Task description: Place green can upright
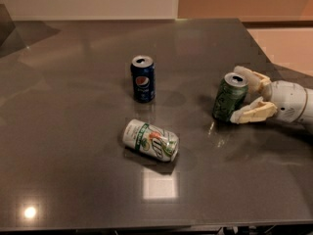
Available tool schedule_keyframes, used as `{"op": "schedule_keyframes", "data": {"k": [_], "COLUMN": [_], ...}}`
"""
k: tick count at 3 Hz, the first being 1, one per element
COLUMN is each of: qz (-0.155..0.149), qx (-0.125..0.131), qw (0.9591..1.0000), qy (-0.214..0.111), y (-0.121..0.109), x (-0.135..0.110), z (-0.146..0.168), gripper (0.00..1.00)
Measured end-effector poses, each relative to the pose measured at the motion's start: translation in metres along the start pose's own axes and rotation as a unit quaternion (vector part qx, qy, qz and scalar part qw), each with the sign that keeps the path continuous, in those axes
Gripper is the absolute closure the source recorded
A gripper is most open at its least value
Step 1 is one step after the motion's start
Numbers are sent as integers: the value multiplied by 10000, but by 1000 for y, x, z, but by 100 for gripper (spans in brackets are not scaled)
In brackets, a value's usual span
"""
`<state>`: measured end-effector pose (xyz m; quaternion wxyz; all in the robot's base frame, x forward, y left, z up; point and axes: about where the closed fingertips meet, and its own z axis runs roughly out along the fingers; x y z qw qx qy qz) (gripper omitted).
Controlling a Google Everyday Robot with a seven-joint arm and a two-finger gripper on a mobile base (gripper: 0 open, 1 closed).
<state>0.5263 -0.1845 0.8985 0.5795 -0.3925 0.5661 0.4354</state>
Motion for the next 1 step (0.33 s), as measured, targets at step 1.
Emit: {"op": "schedule_keyframes", "data": {"k": [1], "qz": [0], "qx": [-1], "qw": [10000], "qy": [0], "y": [0], "x": [0], "z": [0], "gripper": [0]}}
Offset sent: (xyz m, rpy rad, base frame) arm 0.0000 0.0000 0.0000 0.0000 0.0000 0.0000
